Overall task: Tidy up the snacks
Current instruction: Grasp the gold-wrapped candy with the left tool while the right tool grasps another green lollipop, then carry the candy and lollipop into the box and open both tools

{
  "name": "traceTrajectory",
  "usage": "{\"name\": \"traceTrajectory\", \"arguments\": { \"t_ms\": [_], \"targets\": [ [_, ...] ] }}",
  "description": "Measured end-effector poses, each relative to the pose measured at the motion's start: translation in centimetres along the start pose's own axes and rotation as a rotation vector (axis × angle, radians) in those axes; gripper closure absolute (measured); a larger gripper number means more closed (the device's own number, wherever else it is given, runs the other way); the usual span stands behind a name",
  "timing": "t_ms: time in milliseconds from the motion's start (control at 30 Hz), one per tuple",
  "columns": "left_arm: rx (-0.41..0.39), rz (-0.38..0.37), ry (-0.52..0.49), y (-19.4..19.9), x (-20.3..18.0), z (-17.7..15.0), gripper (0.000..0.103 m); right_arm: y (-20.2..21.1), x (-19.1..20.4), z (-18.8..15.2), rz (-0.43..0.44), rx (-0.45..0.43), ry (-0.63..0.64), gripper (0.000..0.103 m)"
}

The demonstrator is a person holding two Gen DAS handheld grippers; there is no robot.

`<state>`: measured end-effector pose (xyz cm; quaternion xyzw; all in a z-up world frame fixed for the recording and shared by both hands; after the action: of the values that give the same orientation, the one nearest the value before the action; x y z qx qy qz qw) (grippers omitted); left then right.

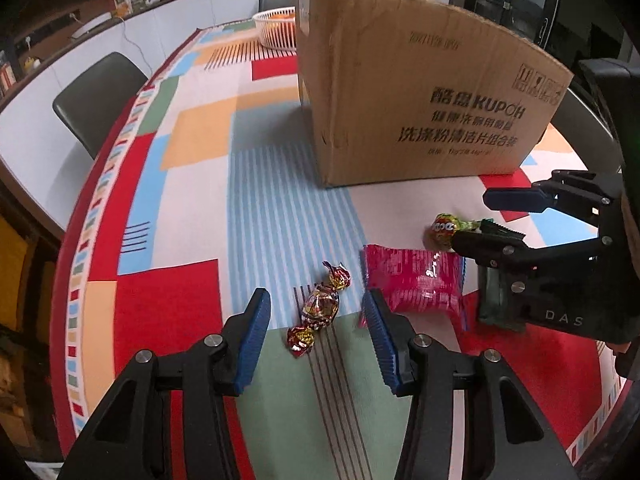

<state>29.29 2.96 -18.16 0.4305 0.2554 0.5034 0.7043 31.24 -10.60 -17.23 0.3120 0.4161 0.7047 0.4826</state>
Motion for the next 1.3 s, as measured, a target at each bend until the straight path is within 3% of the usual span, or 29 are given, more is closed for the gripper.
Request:
{"name": "traceTrajectory", "arguments": {
  "t_ms": [233, 533, 700, 967, 1300],
  "targets": [
    [0.026, -0.027, 0.022, -1.6, 0.0, -0.1, 0.066, -1.6, 0.3, 0.6, 0.007, 0.025, 0.021, 0.055],
    [0.035, -0.053, 0.036, -2.6, -0.2, -0.2, 0.081, -3.5, 1.5, 0.9, 0.027, 0.057, 0.032, 0.07],
    [0.02, -0.058, 0.045, -2.4, -0.3, 0.0, 0.082, -3.4, 1.8, 1.2, 0.023, 0.038, 0.037, 0.077],
    [-0.061, -0.034, 0.058, 0.5, -0.7, 1.5, 0.082, -0.5, 1.1, 1.5, 0.035, -0.029, 0.029, 0.077],
    [-0.213, -0.025, 0.055, 6.9, -1.9, 4.3, 0.082, 7.2, 0.6, 2.8, 0.056, -0.187, 0.002, 0.077]
  ]
}}
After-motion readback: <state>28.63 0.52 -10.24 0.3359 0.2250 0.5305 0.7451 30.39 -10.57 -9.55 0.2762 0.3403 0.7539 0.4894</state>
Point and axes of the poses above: each gripper's, at about its wrist camera, not at the fingertips, and y roughly against the way its jaws point, x to its left, z to its top, the point moved 9 cm from there along -y, roughly the way its jaws point, and after that the axes turned 10 degrees about -y, right-handed, at the moved point
